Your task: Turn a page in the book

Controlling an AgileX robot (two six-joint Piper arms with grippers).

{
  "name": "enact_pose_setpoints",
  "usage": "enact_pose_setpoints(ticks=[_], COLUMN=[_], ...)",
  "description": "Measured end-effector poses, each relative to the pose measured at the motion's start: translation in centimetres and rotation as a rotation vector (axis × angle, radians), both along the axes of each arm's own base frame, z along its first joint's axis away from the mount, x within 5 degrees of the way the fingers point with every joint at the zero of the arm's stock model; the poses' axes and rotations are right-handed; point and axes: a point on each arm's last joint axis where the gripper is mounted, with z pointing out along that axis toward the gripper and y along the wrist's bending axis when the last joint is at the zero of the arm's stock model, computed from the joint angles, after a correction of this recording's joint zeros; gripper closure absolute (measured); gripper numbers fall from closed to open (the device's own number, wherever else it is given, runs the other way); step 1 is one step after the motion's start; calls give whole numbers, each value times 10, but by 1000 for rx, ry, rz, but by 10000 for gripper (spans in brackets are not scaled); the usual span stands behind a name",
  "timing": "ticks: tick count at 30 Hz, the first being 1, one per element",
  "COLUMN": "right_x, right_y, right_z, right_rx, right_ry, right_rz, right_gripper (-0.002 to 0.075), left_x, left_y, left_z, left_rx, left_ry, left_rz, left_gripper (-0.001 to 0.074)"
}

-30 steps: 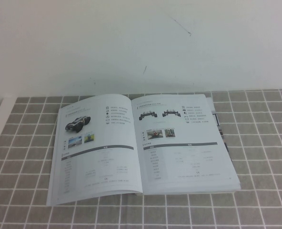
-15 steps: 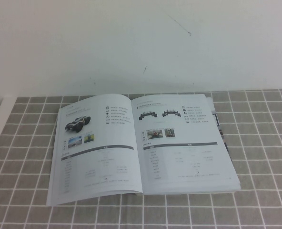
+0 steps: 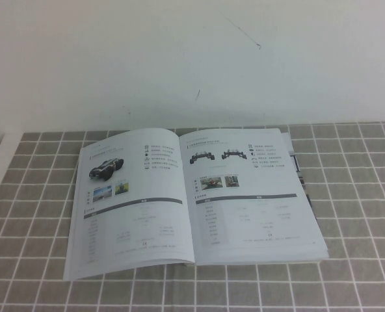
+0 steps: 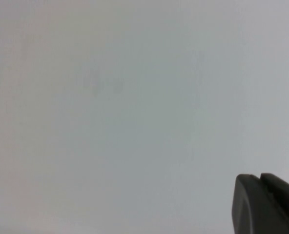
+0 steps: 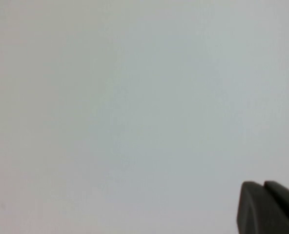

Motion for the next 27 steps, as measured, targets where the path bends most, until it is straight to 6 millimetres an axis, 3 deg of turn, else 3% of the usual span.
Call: enact_pose_setpoints(ticks=[3, 6, 11, 18, 22, 27], right_x=[43, 68, 99, 135, 152, 168], right_y=[-3, -4, 7, 37, 52, 55], right_z=[-25, -44, -67, -111, -126, -140], right_rx=[52, 80, 241, 241, 254, 184], right_ry=[311, 496, 675, 910, 947, 967], right_rz=[-14, -20, 68, 322, 456, 513], right_gripper=[729, 729, 729, 729, 729, 729], left_x=[37, 66, 99, 138, 171, 211], left_y=[3, 4, 0, -16, -30, -42], left_z=[-23, -41, -54, -74, -100, -129], left_rx=[-38, -34, -59, -115, -50, -113], left_ry=[325, 533, 644, 783, 923, 987], left_rz=[27, 44, 10, -161, -327, -472], left_gripper=[738, 738, 738, 738, 738, 738])
